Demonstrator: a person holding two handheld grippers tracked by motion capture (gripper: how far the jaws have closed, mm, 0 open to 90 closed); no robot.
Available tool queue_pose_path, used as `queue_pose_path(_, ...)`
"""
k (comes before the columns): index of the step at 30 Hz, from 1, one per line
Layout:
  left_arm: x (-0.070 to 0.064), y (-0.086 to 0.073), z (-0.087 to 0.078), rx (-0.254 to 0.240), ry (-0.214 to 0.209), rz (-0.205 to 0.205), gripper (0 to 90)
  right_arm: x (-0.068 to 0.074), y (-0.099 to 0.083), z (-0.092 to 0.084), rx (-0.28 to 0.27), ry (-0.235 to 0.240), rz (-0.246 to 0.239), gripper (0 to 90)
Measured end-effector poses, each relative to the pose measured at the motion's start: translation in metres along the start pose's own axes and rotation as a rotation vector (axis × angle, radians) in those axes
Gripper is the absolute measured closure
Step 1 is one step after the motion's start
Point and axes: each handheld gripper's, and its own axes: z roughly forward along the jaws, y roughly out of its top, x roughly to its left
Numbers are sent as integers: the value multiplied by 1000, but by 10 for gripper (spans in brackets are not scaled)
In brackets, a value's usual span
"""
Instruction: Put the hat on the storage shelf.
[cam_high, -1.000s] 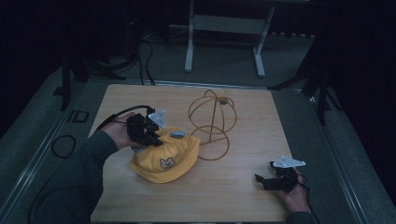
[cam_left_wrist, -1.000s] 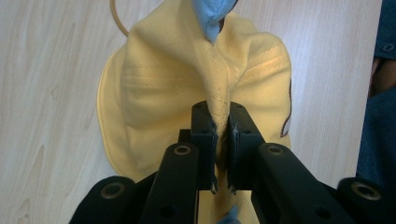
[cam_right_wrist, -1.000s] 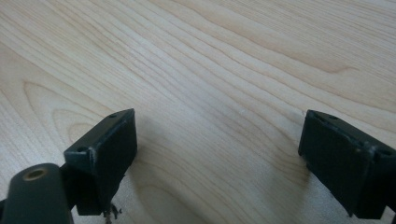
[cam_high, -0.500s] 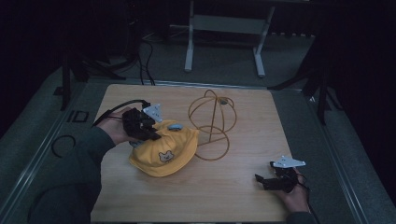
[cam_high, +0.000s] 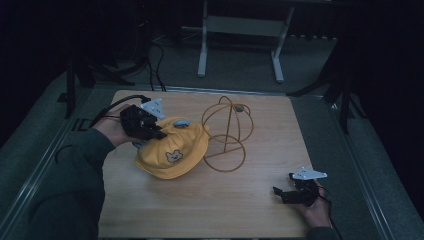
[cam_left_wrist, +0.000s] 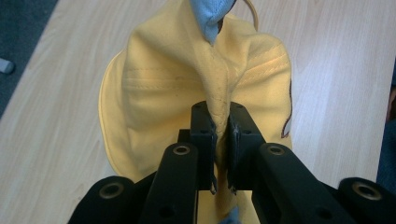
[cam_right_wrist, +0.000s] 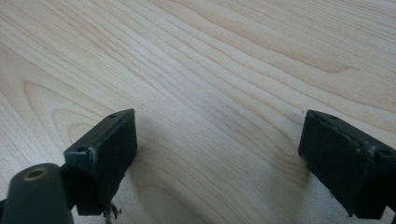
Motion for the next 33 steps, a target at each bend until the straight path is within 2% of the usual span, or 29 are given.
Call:
queue_pose_path(8, 7, -3, -17, -23, 31, -10, 830, 0, 0, 0, 0, 0, 0, 114)
queue_pose_path(14, 11, -6, -22, -32, 50, -27, 832, 0, 0, 0, 0, 0, 0, 114)
queue_pose_path(33, 20, -12, -36, -65, 75, -55, 833, 0, 0, 0, -1, 1, 0, 114)
